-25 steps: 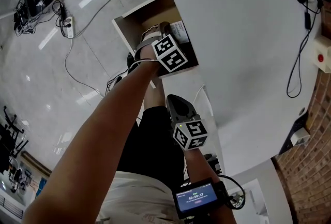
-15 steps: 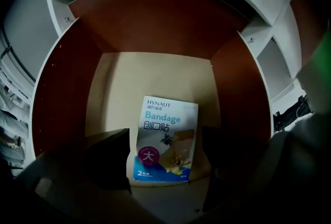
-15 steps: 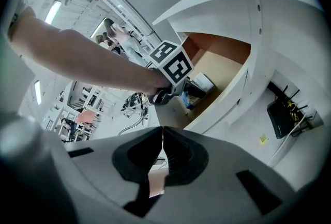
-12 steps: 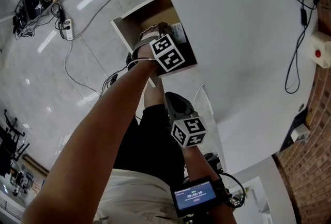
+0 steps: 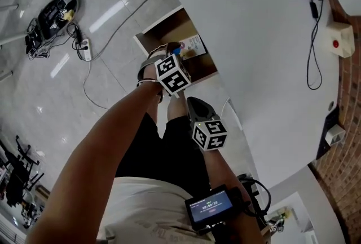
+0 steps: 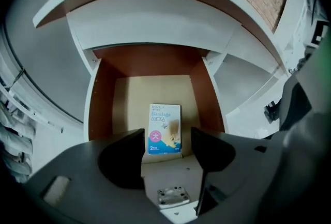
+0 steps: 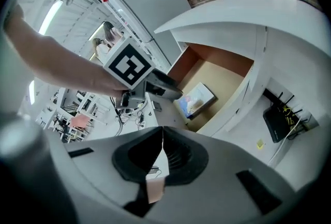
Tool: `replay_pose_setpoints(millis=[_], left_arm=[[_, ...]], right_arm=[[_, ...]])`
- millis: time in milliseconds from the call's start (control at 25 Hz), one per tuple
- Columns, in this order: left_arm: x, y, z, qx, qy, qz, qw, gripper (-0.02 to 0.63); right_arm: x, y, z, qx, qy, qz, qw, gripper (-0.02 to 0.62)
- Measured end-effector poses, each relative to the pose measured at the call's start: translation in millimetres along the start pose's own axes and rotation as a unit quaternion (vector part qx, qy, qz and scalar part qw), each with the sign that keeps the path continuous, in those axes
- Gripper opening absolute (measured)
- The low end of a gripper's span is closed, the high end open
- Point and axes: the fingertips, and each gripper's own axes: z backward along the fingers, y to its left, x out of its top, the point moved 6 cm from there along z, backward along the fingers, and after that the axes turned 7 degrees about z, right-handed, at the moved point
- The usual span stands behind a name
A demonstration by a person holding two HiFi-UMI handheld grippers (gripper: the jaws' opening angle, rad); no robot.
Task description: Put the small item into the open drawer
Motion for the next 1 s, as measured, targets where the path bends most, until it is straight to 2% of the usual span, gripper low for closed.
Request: replay_pose_setpoints(millis=[120, 320, 640, 1000], left_arm=[[-4.9, -1.6, 21.5, 0.005, -0.011, 0.004, 0.9999, 0.261], [-42.2, -8.9, 65.5, -0.019, -0.024, 0.019, 0.9994, 0.183], [-66.1, -35.0, 120.4, -0.010, -0.051, 0.053, 0.9973, 0.091], [-80.9, -32.5, 186.5, 0.015, -0.124, 0.134, 0.9832, 0.023]], right_arm=[[5.5, 8.6, 6.9, -0.002, -0.010, -0.001, 1.000, 0.006], [11.2, 38.0, 6.6, -0.015, -0.021, -0.005, 1.000, 0.006], [30.9, 35.2, 29.4, -0.024, -0.042, 0.013, 0.999, 0.006], [53.4, 56.5, 56.1, -0.024, -0.075, 0.040, 0.996, 0.006]])
